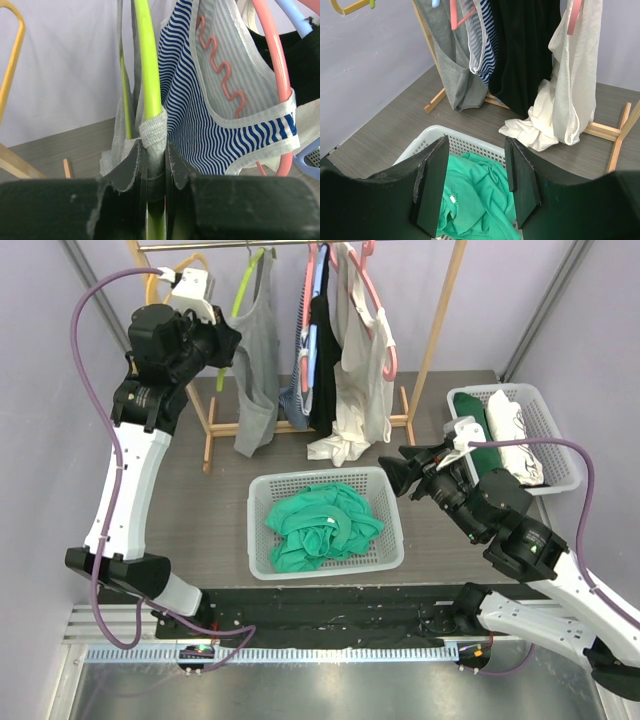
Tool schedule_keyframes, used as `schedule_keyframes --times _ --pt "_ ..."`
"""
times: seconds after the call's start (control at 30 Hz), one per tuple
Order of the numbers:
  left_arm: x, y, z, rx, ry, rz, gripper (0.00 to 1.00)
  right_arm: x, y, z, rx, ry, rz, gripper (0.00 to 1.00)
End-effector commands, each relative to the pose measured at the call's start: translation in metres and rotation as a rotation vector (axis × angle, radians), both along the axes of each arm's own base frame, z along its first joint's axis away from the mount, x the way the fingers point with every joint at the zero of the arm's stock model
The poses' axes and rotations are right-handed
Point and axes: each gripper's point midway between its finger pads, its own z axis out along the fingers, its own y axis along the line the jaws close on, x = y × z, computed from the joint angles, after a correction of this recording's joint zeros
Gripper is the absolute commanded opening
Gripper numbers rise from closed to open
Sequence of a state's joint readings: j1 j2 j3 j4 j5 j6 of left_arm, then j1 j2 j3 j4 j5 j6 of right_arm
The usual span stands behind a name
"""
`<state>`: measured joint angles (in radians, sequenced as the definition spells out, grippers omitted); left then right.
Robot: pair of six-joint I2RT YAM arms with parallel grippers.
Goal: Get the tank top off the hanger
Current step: Pick up the hanger from the clothesline.
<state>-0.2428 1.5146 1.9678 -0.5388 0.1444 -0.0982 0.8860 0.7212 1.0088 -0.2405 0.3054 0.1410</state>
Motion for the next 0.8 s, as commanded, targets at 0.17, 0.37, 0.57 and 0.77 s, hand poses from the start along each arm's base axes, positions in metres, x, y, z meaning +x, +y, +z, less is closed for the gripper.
schedule_keyframes --times 0.17,0.37,0.57,0.77 --pt "-0.031 0.011 0.092 0.066 -0.293 0.048 0.00 0.000 -0.005 0.009 0.034 -0.037 -0.017 0.54" --pt "-0.056 0.010 0.134 0.034 -0.394 0.025 0.00 -0.003 -0.007 0.008 0.042 -0.035 -0.012 0.52" --pt "-0.070 0.013 0.150 0.013 -0.443 0.018 0.00 -0.007 -0.015 0.009 0.049 -0.036 -0.022 0.50" --pt "-0.078 0.013 0.123 0.018 -0.381 0.003 0.00 -0.009 -0.021 0.012 0.052 -0.041 -0.036 0.50"
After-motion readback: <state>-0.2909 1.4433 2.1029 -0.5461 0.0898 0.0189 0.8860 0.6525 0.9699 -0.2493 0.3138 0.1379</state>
